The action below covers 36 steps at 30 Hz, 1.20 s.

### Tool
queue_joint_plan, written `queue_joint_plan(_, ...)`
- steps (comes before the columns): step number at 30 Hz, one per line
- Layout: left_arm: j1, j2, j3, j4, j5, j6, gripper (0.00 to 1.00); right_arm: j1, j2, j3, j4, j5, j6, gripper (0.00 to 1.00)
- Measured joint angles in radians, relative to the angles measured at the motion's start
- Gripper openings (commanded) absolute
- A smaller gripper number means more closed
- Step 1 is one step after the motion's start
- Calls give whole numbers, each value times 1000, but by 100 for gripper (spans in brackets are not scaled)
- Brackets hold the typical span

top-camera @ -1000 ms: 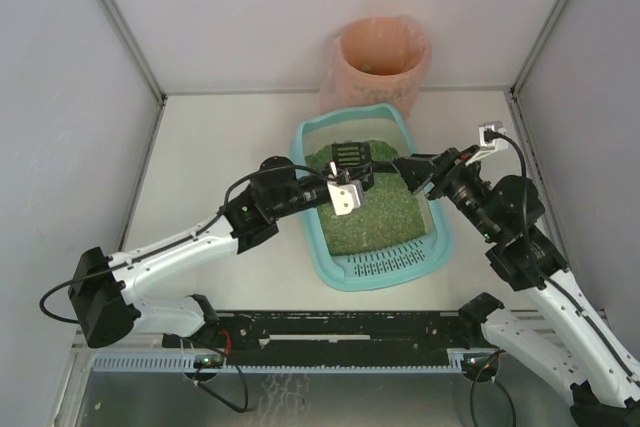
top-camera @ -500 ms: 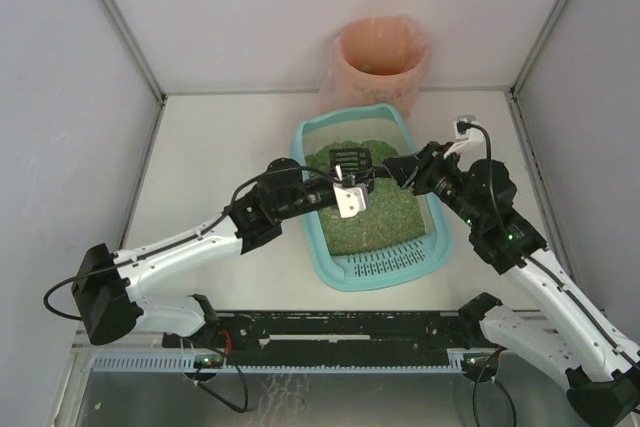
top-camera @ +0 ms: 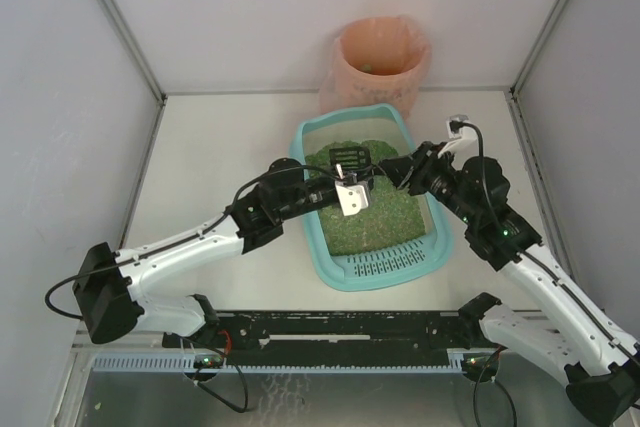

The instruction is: Clean the litter box

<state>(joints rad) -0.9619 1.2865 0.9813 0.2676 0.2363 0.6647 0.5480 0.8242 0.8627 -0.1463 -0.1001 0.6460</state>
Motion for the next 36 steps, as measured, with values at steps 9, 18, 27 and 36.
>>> queue_joint_plan(9,0,9,0,-1,-15,-3,0,16,31,7,-14,-8,-5,11)
queue_joint_plan(18,0,7,0,5,-56,-64,96,21,43,19,-41,13,-20,0)
queue_joint_plan(27,-1,-180,-94,-9,-141,-270,100,22,39,93,-129,88,-66,0)
queue_joint_plan(36,25,-329,-90,-389,-477,-723,100,-11,82,150,-269,120,-171,0)
